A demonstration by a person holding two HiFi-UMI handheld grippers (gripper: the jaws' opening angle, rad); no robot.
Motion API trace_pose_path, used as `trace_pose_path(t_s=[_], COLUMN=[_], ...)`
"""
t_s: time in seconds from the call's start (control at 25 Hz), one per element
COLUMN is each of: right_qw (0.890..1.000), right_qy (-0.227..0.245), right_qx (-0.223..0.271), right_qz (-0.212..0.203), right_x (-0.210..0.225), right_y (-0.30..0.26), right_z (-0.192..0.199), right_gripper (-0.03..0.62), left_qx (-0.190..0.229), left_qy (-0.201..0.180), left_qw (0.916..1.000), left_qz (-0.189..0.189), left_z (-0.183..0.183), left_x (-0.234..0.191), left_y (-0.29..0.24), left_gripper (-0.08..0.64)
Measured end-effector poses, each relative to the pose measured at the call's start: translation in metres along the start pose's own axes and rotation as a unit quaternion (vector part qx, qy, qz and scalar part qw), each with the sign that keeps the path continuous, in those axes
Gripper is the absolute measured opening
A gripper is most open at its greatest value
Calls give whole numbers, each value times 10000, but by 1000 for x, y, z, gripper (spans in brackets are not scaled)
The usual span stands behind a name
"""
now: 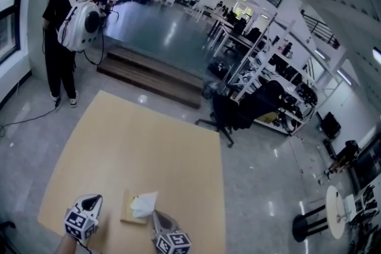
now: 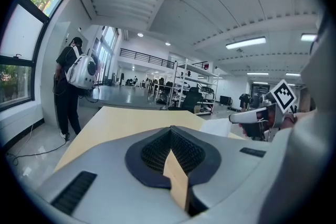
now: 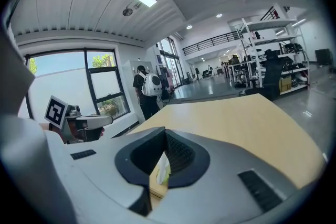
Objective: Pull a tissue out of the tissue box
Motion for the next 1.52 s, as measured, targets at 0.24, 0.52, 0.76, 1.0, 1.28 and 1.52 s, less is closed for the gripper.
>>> trace_pose_path(t_s=[0.24,0.52,0.76,1.0,1.28,1.52], right_qw=[9996,9978,9960,9936,9931,9934], right_qy=[152,315,380,424,375,403], right_qx=[233,568,775,979,1001,977], right_qz=[80,157,247,375,480,458], right_x=[-1,5,10,6,9,7], right_y=[11,25,45,65,71,68], right_z=[-16,-44,-52,-57,-52,-58], right_gripper=[0,0,0,0,0,0], left_qx=[208,446,629,835,758,739], left_qy=[-187,-328,-466,-572,-592,-664], left_qw=[9996,9984,9968,9947,9950,9946], left_qz=[64,113,179,185,260,313], left_z=[-18,-41,-48,-57,-55,-58], left_x=[7,19,36,45,47,48], left_y=[6,8,7,15,14,12], left_gripper=[6,6,6,6,6,6])
Point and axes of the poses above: the fingertips, and each gripper's own axes: y backward along the fingers, x to its right, z out of its underside, the point moved 9 cm from there along y, backward along the fingers, and after that the axes turned 7 degrees about y, right-handed, at the moved point
